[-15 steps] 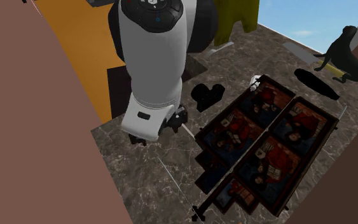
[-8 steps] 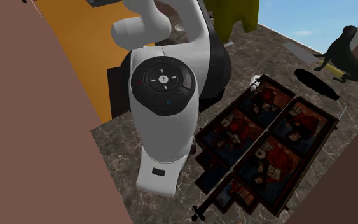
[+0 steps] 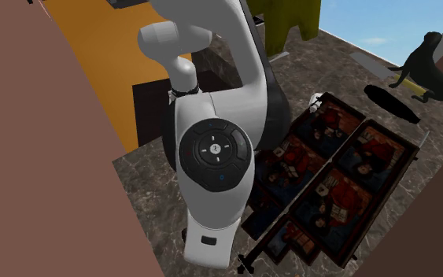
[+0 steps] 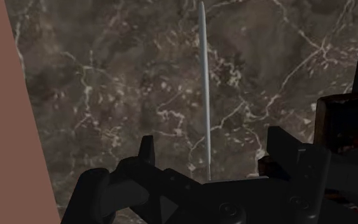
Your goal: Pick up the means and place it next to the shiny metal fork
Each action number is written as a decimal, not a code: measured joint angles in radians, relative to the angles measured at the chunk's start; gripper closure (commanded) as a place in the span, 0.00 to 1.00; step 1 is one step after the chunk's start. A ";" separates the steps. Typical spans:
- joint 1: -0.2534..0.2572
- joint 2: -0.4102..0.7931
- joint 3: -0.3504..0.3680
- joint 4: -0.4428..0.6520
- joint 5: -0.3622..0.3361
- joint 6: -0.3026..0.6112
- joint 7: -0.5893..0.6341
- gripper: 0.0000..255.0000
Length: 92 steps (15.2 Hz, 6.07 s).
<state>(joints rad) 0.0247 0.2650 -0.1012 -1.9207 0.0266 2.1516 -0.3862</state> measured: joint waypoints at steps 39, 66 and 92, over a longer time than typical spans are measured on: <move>0.003 -0.082 -0.002 0.117 -0.011 -0.197 0.007 1.00; 0.196 -0.855 0.225 -0.652 0.057 -0.198 0.377 1.00; 0.572 -1.237 0.680 -0.820 0.481 -0.353 0.901 1.00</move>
<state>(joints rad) 0.5963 -0.9724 0.5784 -2.7405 0.5079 1.7983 0.5146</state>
